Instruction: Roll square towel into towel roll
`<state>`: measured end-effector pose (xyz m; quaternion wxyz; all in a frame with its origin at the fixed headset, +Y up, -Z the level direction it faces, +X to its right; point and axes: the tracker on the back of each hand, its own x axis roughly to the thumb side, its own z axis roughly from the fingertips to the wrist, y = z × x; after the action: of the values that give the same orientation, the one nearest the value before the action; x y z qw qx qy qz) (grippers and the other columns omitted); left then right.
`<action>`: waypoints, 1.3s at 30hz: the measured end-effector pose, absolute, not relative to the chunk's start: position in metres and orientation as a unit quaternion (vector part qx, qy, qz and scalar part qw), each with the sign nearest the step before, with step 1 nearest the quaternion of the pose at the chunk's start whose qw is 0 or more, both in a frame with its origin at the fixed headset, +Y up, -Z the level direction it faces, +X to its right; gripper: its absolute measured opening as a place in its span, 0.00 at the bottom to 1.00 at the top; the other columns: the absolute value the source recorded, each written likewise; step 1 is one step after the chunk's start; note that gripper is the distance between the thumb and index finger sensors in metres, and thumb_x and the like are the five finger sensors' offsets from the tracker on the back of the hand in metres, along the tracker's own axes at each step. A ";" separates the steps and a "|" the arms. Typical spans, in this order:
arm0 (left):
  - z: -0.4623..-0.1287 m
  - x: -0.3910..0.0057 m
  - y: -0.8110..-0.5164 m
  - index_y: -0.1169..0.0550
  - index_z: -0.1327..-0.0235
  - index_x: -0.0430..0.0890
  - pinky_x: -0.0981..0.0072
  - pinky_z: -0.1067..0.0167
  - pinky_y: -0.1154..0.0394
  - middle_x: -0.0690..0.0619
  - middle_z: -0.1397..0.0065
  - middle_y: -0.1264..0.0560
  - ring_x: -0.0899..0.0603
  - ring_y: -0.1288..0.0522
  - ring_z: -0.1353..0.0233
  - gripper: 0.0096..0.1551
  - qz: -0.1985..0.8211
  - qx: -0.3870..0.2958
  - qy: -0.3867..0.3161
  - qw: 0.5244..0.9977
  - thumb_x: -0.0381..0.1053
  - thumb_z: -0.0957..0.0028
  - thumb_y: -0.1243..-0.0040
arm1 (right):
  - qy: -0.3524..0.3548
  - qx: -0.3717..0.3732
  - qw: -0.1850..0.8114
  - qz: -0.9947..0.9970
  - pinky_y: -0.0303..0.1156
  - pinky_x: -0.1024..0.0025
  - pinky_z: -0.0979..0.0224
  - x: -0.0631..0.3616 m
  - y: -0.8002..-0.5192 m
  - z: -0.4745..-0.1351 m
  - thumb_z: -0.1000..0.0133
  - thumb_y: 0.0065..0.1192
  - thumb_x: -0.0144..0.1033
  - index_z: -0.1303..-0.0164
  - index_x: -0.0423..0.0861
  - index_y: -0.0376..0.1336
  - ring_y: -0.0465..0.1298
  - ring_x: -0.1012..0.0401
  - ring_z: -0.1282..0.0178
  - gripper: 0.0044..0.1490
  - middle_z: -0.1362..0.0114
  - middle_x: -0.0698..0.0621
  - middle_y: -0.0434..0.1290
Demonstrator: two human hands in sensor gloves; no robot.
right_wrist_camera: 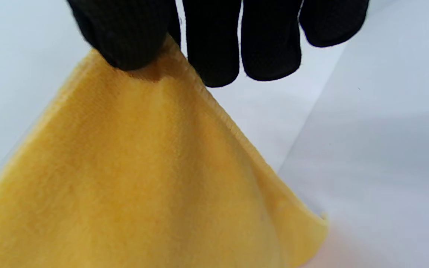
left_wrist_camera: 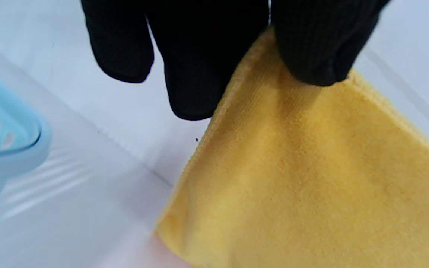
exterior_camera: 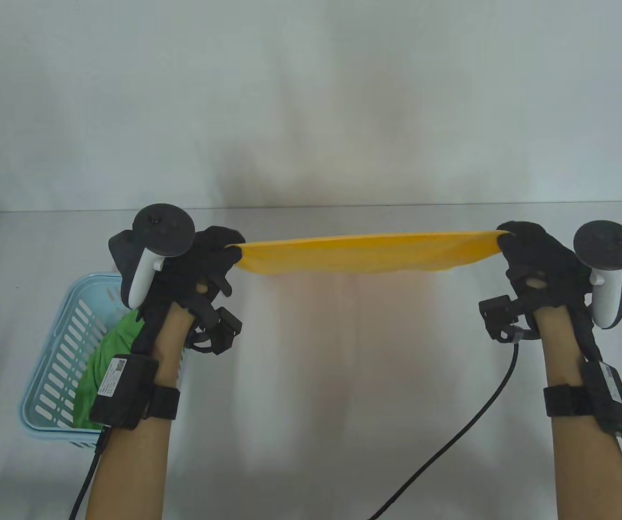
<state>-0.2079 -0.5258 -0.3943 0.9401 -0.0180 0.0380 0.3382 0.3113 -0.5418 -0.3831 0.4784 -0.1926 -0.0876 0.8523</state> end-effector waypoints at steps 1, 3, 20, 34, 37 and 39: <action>-0.392 -0.208 -0.530 0.18 0.46 0.61 0.44 0.32 0.27 0.59 0.36 0.20 0.46 0.17 0.35 0.22 0.337 -0.022 0.038 0.940 0.53 0.55 0.36 | -0.085 -0.191 0.480 0.852 0.68 0.45 0.31 0.312 -0.545 -0.382 0.56 0.66 0.47 0.49 0.60 0.72 0.75 0.50 0.33 0.24 0.34 0.56 0.75; -0.387 -0.208 -0.542 0.18 0.46 0.61 0.43 0.32 0.27 0.59 0.36 0.20 0.46 0.18 0.35 0.22 0.334 -0.032 0.038 0.941 0.53 0.55 0.36 | -0.074 -0.182 0.478 0.856 0.68 0.46 0.31 0.313 -0.559 -0.376 0.55 0.66 0.47 0.49 0.59 0.72 0.75 0.50 0.33 0.24 0.33 0.58 0.75; -0.317 -0.200 -0.612 0.17 0.46 0.58 0.45 0.35 0.25 0.58 0.39 0.17 0.46 0.15 0.39 0.22 0.228 -0.125 -0.052 0.964 0.53 0.56 0.36 | 0.091 -0.041 0.467 0.879 0.69 0.45 0.33 0.341 -0.646 -0.306 0.56 0.67 0.45 0.49 0.58 0.73 0.78 0.49 0.37 0.24 0.38 0.56 0.79; -0.266 -0.199 -0.644 0.18 0.46 0.58 0.47 0.36 0.23 0.59 0.43 0.15 0.48 0.13 0.43 0.22 0.202 -0.275 -0.156 0.927 0.53 0.55 0.37 | 0.214 0.003 0.421 0.882 0.69 0.43 0.33 0.346 -0.660 -0.261 0.56 0.68 0.44 0.50 0.56 0.74 0.79 0.48 0.39 0.23 0.42 0.53 0.81; -0.265 -0.199 -0.645 0.18 0.46 0.58 0.47 0.36 0.23 0.59 0.44 0.15 0.48 0.13 0.44 0.22 0.203 -0.285 -0.159 0.923 0.53 0.55 0.37 | 0.220 -0.001 0.414 0.883 0.68 0.43 0.33 0.345 -0.661 -0.260 0.55 0.67 0.45 0.50 0.56 0.73 0.78 0.49 0.38 0.23 0.42 0.52 0.81; -0.271 -0.198 -0.642 0.18 0.45 0.58 0.47 0.35 0.24 0.59 0.43 0.15 0.48 0.13 0.43 0.22 0.197 -0.265 -0.141 0.933 0.53 0.55 0.37 | 0.194 -0.013 0.414 0.889 0.68 0.44 0.33 0.345 -0.660 -0.264 0.56 0.67 0.46 0.49 0.57 0.73 0.78 0.49 0.37 0.24 0.41 0.53 0.80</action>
<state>-0.1978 -0.6423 -0.2708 0.9331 -0.2655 -0.1410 0.1973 0.3451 -0.6602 -0.2636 0.4141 -0.0129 0.1943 0.8892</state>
